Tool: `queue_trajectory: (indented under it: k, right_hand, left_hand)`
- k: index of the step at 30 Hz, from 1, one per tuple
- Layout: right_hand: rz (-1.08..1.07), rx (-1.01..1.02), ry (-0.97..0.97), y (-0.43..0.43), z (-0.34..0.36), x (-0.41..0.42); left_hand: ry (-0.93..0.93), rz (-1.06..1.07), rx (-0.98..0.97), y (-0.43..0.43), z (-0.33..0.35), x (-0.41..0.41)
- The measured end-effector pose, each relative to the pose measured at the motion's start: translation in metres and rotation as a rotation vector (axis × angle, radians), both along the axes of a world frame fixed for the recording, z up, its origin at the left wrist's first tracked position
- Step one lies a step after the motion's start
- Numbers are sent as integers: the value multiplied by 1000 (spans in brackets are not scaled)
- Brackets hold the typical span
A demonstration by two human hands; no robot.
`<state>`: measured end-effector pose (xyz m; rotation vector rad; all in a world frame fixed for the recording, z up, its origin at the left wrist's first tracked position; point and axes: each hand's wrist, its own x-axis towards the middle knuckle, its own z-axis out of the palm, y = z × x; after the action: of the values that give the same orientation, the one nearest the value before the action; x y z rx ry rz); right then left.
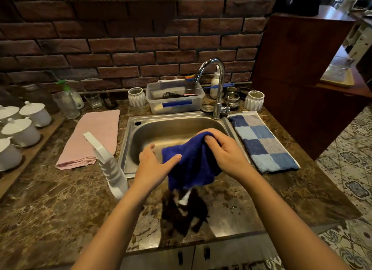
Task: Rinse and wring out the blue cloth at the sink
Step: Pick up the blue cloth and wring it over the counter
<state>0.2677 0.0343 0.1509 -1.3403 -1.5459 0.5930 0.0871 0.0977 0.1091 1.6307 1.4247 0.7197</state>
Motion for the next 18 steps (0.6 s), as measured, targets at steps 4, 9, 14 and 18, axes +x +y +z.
queue_trajectory:
  k: [4, 9, 14, 18]
  right_hand:
    - [7, -62, 0, 7, 10, 4]
    - [-71, -109, -116, 6, 13, 20]
    - [-252, -285, -539, -3, -1, 61]
    - [-319, -390, -501, -8, -15, 68]
  left_hand:
    - [-298, -327, -105, -7, 14, 15]
    - [-272, -534, -85, -11, 11, 22]
    - [-363, -409, -81, 2, 11, 25]
    - [-612, -226, -318, 4, 22, 38]
